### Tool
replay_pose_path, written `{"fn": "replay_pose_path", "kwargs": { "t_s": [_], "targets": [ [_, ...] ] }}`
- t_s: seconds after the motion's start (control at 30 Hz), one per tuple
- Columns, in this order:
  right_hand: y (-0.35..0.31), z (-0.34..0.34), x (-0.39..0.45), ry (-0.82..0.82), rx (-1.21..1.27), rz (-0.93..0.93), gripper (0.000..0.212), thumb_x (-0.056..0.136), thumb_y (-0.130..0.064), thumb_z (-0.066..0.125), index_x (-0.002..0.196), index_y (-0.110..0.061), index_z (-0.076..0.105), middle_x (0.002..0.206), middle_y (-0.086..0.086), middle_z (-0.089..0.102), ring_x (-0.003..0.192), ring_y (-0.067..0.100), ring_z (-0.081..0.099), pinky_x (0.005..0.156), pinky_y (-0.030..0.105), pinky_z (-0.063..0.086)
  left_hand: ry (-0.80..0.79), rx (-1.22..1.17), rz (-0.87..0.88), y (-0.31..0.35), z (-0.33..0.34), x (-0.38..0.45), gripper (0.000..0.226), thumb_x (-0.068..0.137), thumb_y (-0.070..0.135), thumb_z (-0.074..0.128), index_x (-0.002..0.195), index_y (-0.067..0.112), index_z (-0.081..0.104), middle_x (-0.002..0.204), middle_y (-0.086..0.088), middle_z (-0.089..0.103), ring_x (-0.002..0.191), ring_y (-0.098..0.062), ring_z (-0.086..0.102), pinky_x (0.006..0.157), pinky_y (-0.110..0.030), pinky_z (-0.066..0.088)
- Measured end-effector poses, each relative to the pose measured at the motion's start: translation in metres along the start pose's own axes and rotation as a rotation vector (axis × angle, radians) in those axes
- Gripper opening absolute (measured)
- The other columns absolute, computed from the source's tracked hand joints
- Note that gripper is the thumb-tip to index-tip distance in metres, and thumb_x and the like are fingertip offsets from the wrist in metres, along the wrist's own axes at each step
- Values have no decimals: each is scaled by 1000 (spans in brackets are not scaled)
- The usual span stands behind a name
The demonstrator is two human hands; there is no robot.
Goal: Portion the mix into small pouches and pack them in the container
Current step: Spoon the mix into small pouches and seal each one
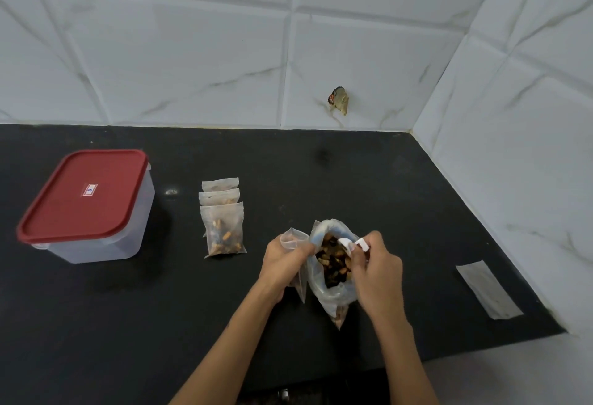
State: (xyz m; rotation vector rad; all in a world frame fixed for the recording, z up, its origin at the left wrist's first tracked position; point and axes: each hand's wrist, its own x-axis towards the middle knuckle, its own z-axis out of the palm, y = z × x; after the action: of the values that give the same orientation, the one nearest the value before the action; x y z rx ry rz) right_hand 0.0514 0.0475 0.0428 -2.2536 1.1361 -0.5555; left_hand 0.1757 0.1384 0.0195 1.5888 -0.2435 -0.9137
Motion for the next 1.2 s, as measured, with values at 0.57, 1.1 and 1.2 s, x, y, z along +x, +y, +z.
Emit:
{"fn": "replay_pose_path", "kwargs": {
  "t_s": [0.57,1.1,1.2],
  "targets": [
    [11,2,18,-121,744,637,10,95,-7,55,102,0,55,83,19,72,71,23,74,65,32,60,-117,-106,-1,1,10,-1,7,70,16,64,76,16,63,76,-3,65,80,-19,64,69,-34,50],
    [16,1,15,-46,1280,955,7,92,3,54,88,9,56,76,26,68,60,25,71,58,33,60,-58,102,33,1,5,2,21,73,23,70,89,14,60,85,1,61,81,-12,61,63,-27,47],
    [14,-6,12,-50,1291,958,5,93,2,54,90,6,56,91,28,66,78,29,69,62,35,58,66,295,195,8,2,-3,24,73,25,74,85,17,56,88,4,61,80,-7,60,63,-20,47]
  ]
}}
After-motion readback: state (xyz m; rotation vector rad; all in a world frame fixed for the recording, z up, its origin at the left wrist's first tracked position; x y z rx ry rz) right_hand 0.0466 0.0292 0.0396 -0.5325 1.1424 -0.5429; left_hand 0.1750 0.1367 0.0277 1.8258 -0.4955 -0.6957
